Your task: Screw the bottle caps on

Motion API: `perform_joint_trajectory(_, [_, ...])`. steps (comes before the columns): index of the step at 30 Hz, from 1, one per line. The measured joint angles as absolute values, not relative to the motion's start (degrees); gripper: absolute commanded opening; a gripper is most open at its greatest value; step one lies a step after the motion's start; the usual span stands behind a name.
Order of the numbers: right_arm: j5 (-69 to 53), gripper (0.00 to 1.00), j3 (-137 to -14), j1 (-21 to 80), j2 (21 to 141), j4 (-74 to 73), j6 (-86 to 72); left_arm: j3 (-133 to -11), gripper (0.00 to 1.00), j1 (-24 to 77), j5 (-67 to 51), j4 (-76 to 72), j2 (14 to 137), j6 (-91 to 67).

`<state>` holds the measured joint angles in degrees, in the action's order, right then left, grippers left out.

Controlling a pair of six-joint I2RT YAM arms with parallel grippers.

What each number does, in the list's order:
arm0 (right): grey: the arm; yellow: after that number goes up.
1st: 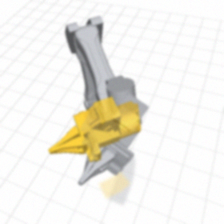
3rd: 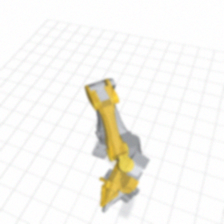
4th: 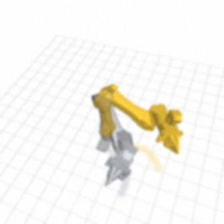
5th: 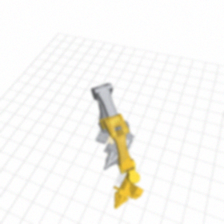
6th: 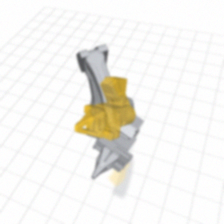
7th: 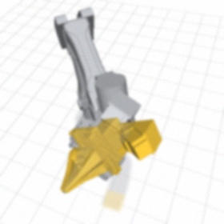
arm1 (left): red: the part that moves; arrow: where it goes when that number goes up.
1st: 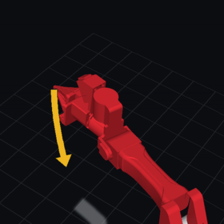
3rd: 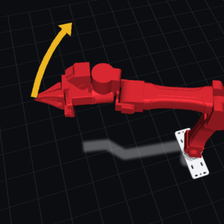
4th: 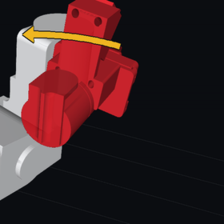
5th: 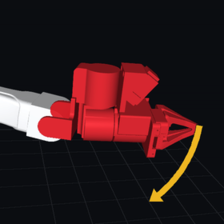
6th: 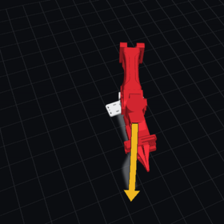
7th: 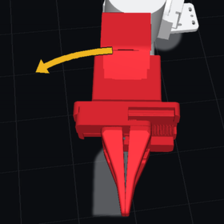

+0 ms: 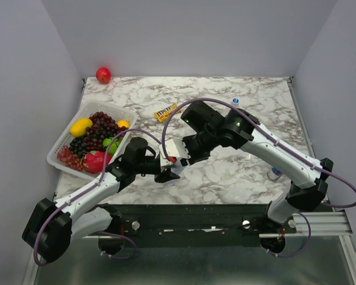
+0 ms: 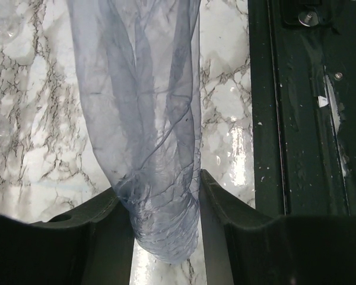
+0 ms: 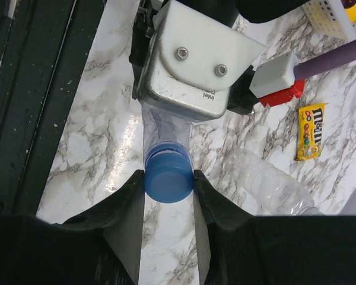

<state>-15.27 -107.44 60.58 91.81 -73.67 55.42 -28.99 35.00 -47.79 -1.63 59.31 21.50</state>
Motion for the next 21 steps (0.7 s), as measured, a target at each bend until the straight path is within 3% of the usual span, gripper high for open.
perform_joint_trajectory(14, [-9.89, 0.43, -114.96, 60.55, 100.12, -74.46, 40.29, -23.83, 0.00, 34.92, -40.05, -10.04, 57.54, 15.97])
perform_joint_trajectory(20, [-7.88, 0.55, -116.53, 60.58, 101.67, -74.89, 35.59, -22.96, 0.00, 34.94, -39.24, -12.67, 57.08, 13.43])
perform_joint_trajectory(21, [-7.66, 0.62, -116.64, 60.62, 102.04, -75.05, 35.20, -22.96, 0.00, 34.96, -39.24, -14.33, 56.38, 12.93])
